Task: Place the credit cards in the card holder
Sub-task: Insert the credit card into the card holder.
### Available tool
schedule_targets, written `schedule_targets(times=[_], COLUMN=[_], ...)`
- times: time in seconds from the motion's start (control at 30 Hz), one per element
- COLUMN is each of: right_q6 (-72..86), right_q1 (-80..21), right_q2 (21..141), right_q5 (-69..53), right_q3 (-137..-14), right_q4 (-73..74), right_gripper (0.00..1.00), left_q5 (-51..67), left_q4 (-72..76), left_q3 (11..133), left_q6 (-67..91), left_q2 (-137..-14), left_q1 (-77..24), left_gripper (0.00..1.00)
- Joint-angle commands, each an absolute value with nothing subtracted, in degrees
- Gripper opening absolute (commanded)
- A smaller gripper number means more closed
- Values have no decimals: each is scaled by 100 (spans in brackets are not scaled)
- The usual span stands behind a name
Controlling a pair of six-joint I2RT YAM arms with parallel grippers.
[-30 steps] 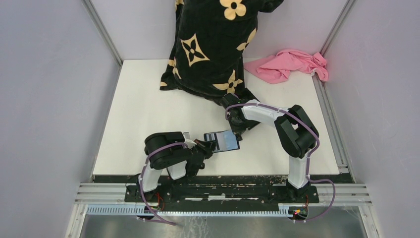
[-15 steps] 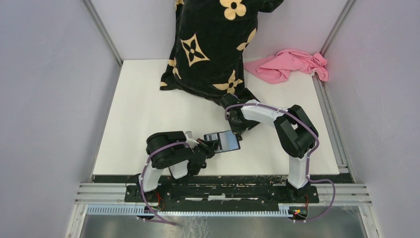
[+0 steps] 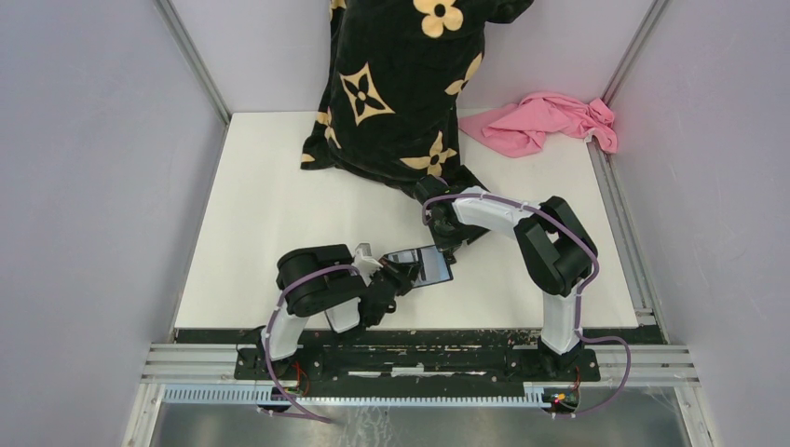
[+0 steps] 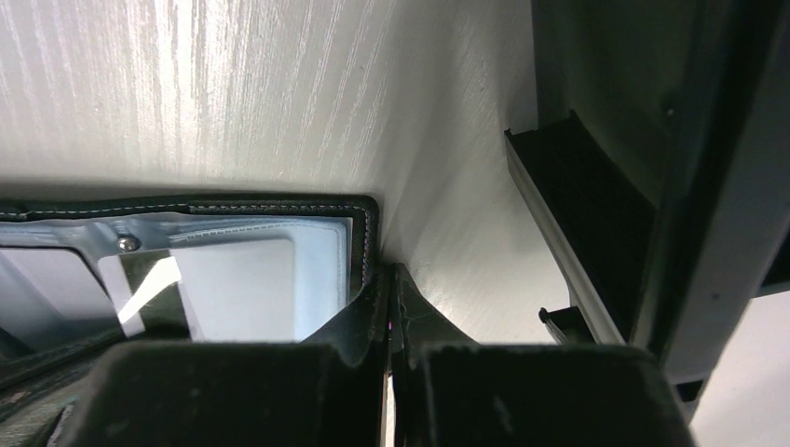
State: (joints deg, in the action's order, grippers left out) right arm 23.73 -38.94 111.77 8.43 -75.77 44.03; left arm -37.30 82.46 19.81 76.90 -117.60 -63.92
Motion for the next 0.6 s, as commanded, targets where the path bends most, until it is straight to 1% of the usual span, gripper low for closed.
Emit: schedule_targets(times=[0.0, 0.07, 0.17, 0.37, 0.43, 0.57], right_q6=[2417, 2427, 2448, 2498, 2512, 2544], right_q1=[-3987, -4007, -4040, -4094, -4107, -4116], right_q2=[11615, 11616, 11628, 11619, 11606, 11580], right_q5=[716, 704, 679, 629, 624, 592], right_q3=[-7433, -7434, -7435, -7444, -7430, -7420], right_q4=[4424, 4428, 4415, 4377, 4361, 4328], right_gripper=[2, 2, 2, 2, 2, 4], left_q5=[-3484, -3401, -3323, -2946, -2901, -2919], left_q4=[7568, 7346, 7004, 6125, 5787, 5203], left_q3=[2224, 2316, 2445, 2646, 2665, 2626], left_q6=[7659, 7622, 7549, 7462, 7459, 7461], left_q2=[-11714, -11659, -11587, -11327, -11199, -10859], left_q1=[-6405, -6404, -6398, -6433, -6458, -6486], left_gripper=[3, 3, 7, 20, 26, 34])
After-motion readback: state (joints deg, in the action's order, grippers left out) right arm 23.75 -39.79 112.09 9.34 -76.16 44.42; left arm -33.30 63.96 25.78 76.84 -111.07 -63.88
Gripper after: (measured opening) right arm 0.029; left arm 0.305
